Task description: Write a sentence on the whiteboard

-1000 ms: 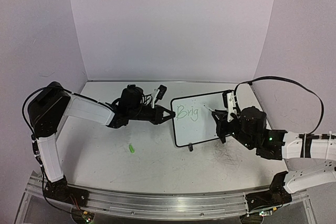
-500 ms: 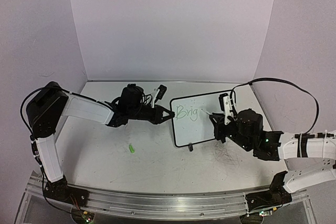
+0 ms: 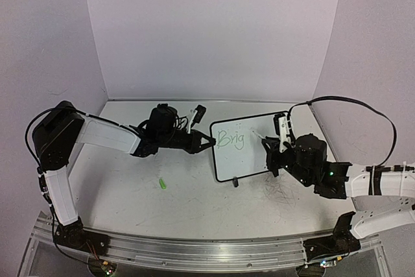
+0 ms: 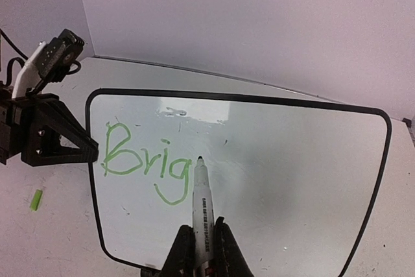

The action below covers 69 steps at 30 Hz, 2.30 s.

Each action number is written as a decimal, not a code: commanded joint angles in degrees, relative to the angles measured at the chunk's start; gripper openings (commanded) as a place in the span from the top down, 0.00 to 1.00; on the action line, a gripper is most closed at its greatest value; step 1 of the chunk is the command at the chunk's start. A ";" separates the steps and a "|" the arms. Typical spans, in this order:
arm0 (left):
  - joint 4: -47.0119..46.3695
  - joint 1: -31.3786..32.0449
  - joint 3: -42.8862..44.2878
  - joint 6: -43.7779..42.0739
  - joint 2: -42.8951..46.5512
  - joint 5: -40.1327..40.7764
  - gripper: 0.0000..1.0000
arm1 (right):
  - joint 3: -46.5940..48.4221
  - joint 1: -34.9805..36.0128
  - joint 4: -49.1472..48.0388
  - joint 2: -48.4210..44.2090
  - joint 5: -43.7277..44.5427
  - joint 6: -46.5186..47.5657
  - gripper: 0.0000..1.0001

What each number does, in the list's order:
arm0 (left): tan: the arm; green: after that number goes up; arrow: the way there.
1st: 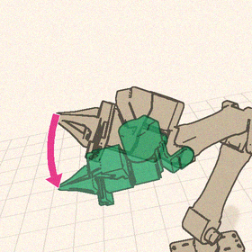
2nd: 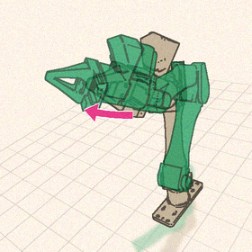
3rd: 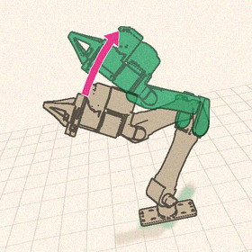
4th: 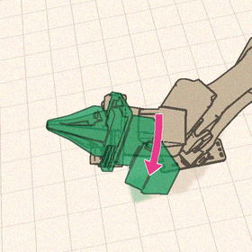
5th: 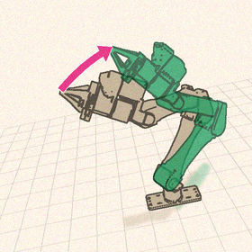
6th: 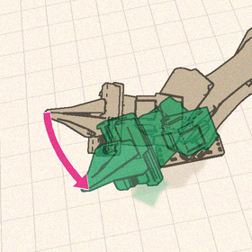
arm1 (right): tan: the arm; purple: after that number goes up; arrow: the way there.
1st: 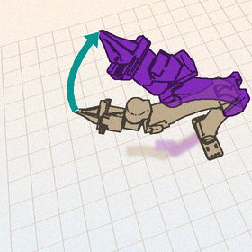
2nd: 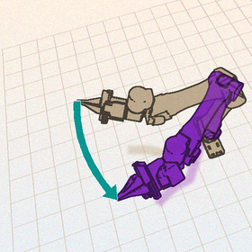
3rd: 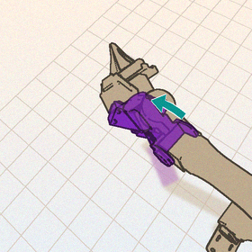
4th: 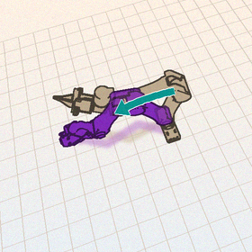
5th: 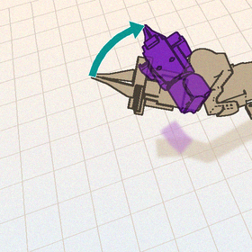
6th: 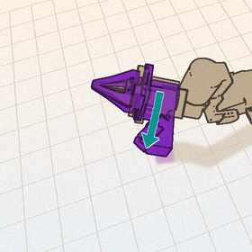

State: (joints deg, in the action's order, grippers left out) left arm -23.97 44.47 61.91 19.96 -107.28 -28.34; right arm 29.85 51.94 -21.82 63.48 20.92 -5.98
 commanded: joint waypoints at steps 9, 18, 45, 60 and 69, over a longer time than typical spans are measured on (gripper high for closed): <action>4.59 -0.35 1.14 -2.43 2.35 3.76 1.00 | 5.66 0.00 -1.29 2.18 3.92 2.37 1.00; 4.86 -0.35 1.44 -2.65 2.29 3.52 1.00 | 1.94 0.00 -4.47 2.34 3.13 0.79 1.00; 5.60 -0.27 2.10 -2.47 1.91 3.25 1.00 | -2.21 -0.04 -5.21 -3.56 1.28 0.93 1.00; 5.87 -0.20 2.27 -2.55 2.03 3.38 1.00 | -1.18 0.12 -3.17 -3.45 -0.90 0.18 1.00; 5.96 0.09 2.16 -2.66 1.93 3.68 1.00 | -0.60 0.26 -2.72 -2.13 -2.02 0.71 1.00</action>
State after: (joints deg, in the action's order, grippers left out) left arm -21.89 44.69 62.57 19.27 -106.78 -27.78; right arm 27.68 51.94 -24.47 60.62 19.27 -5.19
